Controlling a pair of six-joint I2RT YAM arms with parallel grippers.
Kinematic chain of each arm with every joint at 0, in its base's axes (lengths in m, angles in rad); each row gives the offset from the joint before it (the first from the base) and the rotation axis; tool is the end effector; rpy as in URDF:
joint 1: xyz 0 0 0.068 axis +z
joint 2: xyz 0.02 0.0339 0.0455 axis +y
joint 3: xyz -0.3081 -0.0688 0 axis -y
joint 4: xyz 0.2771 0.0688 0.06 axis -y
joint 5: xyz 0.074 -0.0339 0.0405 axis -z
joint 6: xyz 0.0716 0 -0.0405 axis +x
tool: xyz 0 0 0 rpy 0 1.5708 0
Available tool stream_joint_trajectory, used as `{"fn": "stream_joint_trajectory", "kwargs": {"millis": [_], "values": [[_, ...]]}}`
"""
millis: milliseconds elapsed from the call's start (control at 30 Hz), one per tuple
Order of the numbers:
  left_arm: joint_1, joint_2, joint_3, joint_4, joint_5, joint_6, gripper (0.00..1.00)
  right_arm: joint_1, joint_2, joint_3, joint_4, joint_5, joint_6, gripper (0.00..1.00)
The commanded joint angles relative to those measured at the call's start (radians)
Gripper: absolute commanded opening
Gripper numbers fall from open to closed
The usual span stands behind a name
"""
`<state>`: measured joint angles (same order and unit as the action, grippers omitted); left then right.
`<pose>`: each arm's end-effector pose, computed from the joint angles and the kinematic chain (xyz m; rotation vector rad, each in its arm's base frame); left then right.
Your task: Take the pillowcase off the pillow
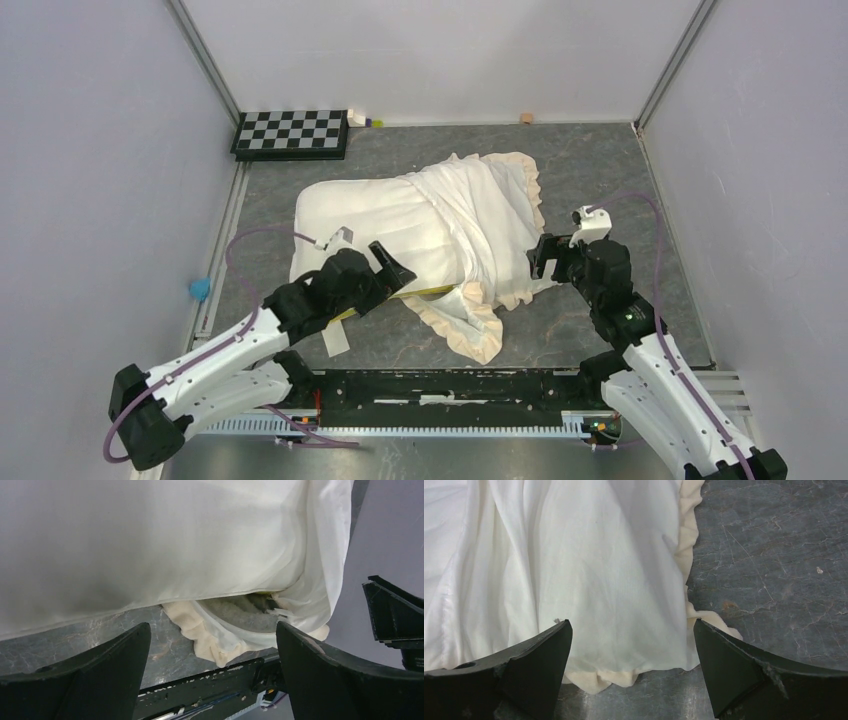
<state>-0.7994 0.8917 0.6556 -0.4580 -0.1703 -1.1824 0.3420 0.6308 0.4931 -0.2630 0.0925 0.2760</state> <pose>0.1628 -0.1500 0.2543 -0.5509 2.3373 -0.8287 0.1790 0.0567 0.2599 -0.0047 1.9829 0.3119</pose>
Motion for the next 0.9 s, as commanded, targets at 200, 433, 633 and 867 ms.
{"fn": "stream_joint_trajectory", "kwargs": {"millis": [200, 433, 633, 867], "values": [[-0.032, -0.067, -0.148, 0.175, -0.121, -0.377, 1.00, -0.003, -0.009, -0.020, 0.053, 0.035, 0.023, 0.98], [-0.032, 0.037, -0.180, 0.272, -0.157, -0.434, 1.00, -0.003, -0.032, -0.034, 0.060, 0.066, 0.040, 0.98], [-0.014, 0.083, -0.192, 0.327, -0.319, -0.409, 0.96, -0.003, -0.049, -0.081, 0.113, -0.042, 0.053, 0.98], [0.020, 0.063, -0.242, 0.371, -0.341, -0.279, 0.36, -0.003, -0.082, -0.113, 0.143, 0.004, 0.028, 0.98]]}}
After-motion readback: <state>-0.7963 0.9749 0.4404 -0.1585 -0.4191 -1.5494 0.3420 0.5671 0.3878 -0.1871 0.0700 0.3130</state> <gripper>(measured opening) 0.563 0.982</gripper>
